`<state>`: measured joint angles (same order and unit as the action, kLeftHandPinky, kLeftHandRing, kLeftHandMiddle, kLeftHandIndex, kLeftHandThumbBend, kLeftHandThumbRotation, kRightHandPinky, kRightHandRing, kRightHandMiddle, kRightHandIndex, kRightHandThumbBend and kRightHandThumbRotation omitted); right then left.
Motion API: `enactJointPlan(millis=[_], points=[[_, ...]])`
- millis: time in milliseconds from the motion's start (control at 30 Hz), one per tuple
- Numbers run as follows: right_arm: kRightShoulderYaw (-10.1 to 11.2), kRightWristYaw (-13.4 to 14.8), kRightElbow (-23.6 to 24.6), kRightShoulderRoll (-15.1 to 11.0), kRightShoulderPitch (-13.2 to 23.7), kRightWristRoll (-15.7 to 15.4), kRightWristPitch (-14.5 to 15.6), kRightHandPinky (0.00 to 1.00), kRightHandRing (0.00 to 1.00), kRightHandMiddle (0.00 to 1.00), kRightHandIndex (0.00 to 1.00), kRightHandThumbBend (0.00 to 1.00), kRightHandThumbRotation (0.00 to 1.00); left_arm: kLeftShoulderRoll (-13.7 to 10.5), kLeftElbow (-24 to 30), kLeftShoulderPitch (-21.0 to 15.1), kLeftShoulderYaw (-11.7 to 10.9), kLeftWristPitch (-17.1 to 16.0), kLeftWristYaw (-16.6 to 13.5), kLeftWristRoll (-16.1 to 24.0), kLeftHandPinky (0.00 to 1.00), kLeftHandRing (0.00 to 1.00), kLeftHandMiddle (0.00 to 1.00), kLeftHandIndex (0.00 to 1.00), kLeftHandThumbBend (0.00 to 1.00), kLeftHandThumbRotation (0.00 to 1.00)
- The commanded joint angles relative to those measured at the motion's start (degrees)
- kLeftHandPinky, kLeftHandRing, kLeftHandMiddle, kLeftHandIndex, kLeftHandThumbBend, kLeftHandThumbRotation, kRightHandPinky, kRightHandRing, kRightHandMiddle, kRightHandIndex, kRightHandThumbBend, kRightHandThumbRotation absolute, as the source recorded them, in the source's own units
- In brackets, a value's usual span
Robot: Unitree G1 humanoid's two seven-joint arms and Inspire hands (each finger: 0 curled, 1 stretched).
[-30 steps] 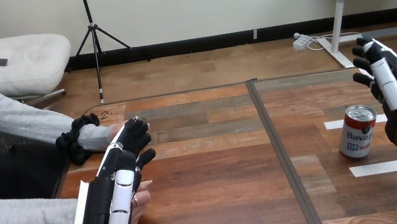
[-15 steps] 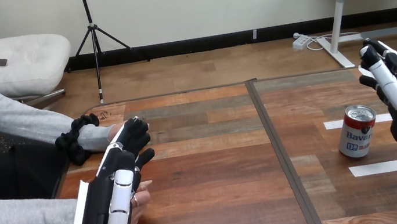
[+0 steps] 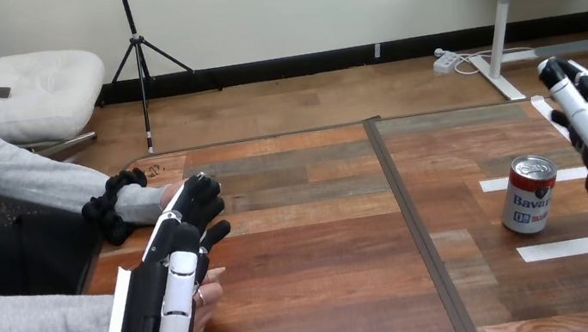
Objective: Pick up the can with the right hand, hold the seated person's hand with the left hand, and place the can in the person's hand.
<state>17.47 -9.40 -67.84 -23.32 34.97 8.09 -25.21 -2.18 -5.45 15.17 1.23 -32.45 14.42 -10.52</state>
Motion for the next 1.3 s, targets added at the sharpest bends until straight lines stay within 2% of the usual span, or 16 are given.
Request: enactJointPlan(millis=[0, 433, 667, 700, 733, 833, 867, 933, 1033, 1267], points=[[-0.5, 1.4, -0.5, -2.0, 5.1, -1.1, 0.2, 0.98, 0.97, 0.95, 0.93, 0.75, 0.70, 0.4, 2.7, -1.0, 0.1, -0.7, -0.3, 0.5, 0.83, 0.88, 0.88, 0.87, 0.65, 0.88], [-0.6, 2.5, -2.2, -2.4, 5.7, -2.0, 0.6, 0.97, 0.96, 0.94, 0.92, 0.79, 0.73, 0.2, 3.1, -0.6, 0.2, -0.5, 0.1, 0.2, 0.83, 0.89, 0.88, 0.86, 0.62, 0.88], [-2.1, 4.9, -2.2, -3.1, 5.5, -4.2, 1.1, 0.98, 0.97, 0.96, 0.93, 0.87, 0.74, 0.2, 3.3, -0.4, 0.2, -0.5, -0.2, 0.4, 0.83, 0.89, 0.87, 0.86, 0.62, 0.88], [-2.4, 5.4, -2.1, -3.1, 5.5, -4.6, 1.1, 0.94, 0.93, 0.94, 0.93, 0.89, 0.73, 0.2, 3.3, -0.4, 0.1, -0.5, -0.2, 0.4, 0.83, 0.89, 0.87, 0.86, 0.62, 0.88], [-2.5, 5.8, -2.1, -3.1, 5.5, -4.9, 1.1, 0.80, 0.88, 0.90, 0.93, 0.92, 0.72, 0.2, 3.3, -0.4, 0.1, -0.6, -0.2, 0.5, 0.83, 0.88, 0.87, 0.86, 0.62, 0.88], [-3.0, 7.0, -2.1, -3.3, 5.5, -5.9, 1.4, 0.62, 0.78, 0.83, 0.92, 0.96, 0.69, 0.3, 2.8, -0.6, 0.0, -1.0, -0.2, 0.4, 0.83, 0.88, 0.87, 0.86, 0.63, 0.88], [-2.9, 7.0, -2.1, -3.3, 5.5, -5.9, 1.6, 0.56, 0.75, 0.81, 0.91, 0.97, 0.69, 0.3, 2.5, -0.7, 0.0, -1.1, -0.1, 0.3, 0.82, 0.88, 0.87, 0.86, 0.63, 0.88], [-2.7, 6.9, -2.2, -3.2, 5.7, -5.8, 1.8, 0.53, 0.76, 0.82, 0.91, 0.98, 0.61, 0.3, 2.2, -0.9, -0.1, -1.3, 0.0, 0.2, 0.82, 0.88, 0.87, 0.86, 0.63, 0.88], [-2.6, 6.5, -2.2, -3.2, 5.8, -5.7, 2.3, 0.56, 0.80, 0.84, 0.91, 0.99, 0.52, 0.3, 2.4, -0.8, 0.0, -1.1, 0.1, 0.0, 0.82, 0.87, 0.86, 0.86, 0.64, 0.88], [-3.0, 6.0, -1.9, -3.5, 5.9, -6.3, 3.8, 0.68, 0.87, 0.89, 0.93, 1.00, 0.38, 0.2, 3.1, -0.5, 0.1, -0.5, 0.2, -0.2, 0.82, 0.88, 0.87, 0.86, 0.64, 0.87]])
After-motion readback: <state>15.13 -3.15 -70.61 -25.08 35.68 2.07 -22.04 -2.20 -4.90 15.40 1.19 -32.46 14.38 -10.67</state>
